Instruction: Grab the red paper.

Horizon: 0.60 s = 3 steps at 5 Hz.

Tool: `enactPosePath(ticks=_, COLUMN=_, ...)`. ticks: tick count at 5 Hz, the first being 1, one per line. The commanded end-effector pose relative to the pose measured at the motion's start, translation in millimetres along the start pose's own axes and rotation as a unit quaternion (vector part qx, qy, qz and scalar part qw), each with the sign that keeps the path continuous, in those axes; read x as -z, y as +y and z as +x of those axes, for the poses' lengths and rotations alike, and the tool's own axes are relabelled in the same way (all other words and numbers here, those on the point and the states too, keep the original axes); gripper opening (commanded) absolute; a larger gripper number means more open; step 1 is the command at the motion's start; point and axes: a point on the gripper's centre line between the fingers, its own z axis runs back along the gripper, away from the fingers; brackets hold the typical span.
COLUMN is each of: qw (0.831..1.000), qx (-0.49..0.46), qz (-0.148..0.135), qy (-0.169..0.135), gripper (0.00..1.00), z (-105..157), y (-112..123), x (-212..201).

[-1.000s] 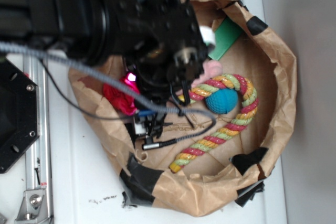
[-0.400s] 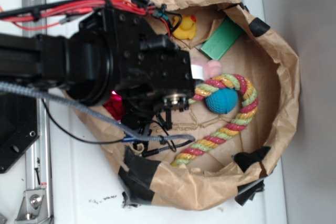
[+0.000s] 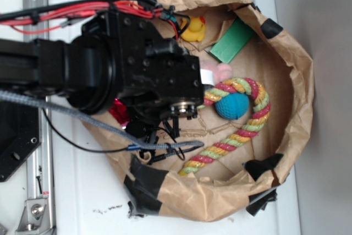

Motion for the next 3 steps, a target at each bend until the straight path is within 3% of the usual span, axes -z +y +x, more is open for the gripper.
enactPosePath(ticks=1, qw=0.993, qx=-0.063, qz=-0.009, qy=-0.099, gripper=0.00, z=-3.6, y=-10.5, x=-90.8)
enactPosePath(ticks=2, qw=0.981, qx=-0.089, qz=-0.075, qy=-0.153, gripper=0.00, z=-0.5, y=-17.1, x=-146.7)
enactPosePath(ticks=3, qw=0.973, qx=-0.129, qz=-0.088, qy=-0.169, gripper=0.00, z=-1.2, y=-28.0, x=-192.4)
